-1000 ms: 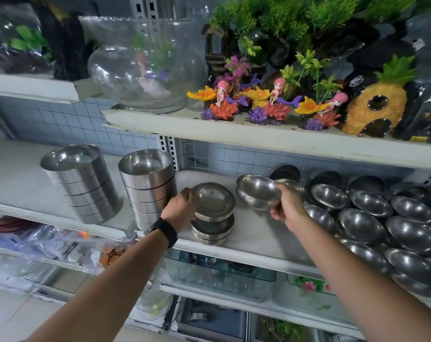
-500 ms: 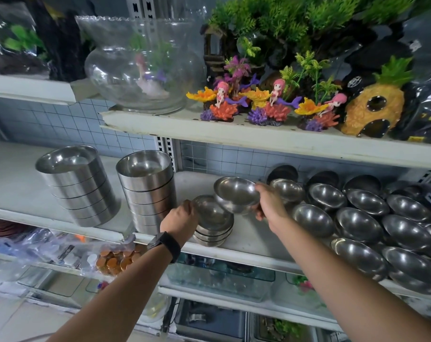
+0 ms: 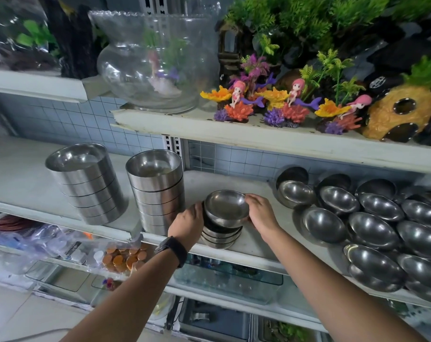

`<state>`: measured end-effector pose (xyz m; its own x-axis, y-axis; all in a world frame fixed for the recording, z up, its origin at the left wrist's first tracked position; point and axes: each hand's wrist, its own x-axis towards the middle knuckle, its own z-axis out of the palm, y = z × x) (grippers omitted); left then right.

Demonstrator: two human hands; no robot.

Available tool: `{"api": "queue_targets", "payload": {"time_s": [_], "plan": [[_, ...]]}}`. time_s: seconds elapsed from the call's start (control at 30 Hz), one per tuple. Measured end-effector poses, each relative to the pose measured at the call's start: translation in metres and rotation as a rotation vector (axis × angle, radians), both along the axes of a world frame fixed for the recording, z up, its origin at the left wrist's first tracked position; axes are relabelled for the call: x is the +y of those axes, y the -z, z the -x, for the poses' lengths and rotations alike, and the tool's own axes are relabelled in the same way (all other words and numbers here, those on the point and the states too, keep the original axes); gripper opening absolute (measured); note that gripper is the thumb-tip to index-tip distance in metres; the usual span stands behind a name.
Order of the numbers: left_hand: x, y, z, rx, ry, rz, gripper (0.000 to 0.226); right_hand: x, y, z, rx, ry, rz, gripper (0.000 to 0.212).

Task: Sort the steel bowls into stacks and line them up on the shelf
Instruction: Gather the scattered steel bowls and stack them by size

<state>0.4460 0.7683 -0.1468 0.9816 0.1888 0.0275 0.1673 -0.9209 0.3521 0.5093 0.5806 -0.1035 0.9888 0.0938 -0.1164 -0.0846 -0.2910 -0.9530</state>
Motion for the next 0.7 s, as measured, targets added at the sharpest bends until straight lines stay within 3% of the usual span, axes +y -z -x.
{"api": "queue_targets", "payload": {"time_s": [0.07, 0.13, 0.27, 0.43, 0.57, 0.7], "plan": [[-0.004, -0.017, 0.006, 0.01, -0.014, 0.079, 0.034, 0.004, 0.0, 0.002, -0.011, -0.021, 0.023, 0.029], [-0.002, -0.015, 0.005, -0.109, -0.048, 0.146, 0.037, 0.006, 0.002, 0.001, -0.03, -0.023, 0.035, 0.032], [0.001, -0.005, 0.001, -0.025, -0.112, 0.375, 0.051, 0.01, 0.009, 0.004, -0.059, -0.028, 0.052, 0.032], [0.001, -0.006, 0.0, -0.041, -0.101, 0.336, 0.044, 0.011, 0.018, 0.004, -0.1, -0.043, 0.1, 0.031], [-0.004, -0.014, -0.001, -0.038, -0.202, 0.565, 0.043, 0.008, 0.018, 0.006, -0.115, -0.03, 0.109, 0.03], [-0.003, -0.008, -0.003, 0.006, -0.249, 0.673, 0.043, 0.006, 0.025, 0.001, -0.122, -0.027, 0.118, 0.03]]}}
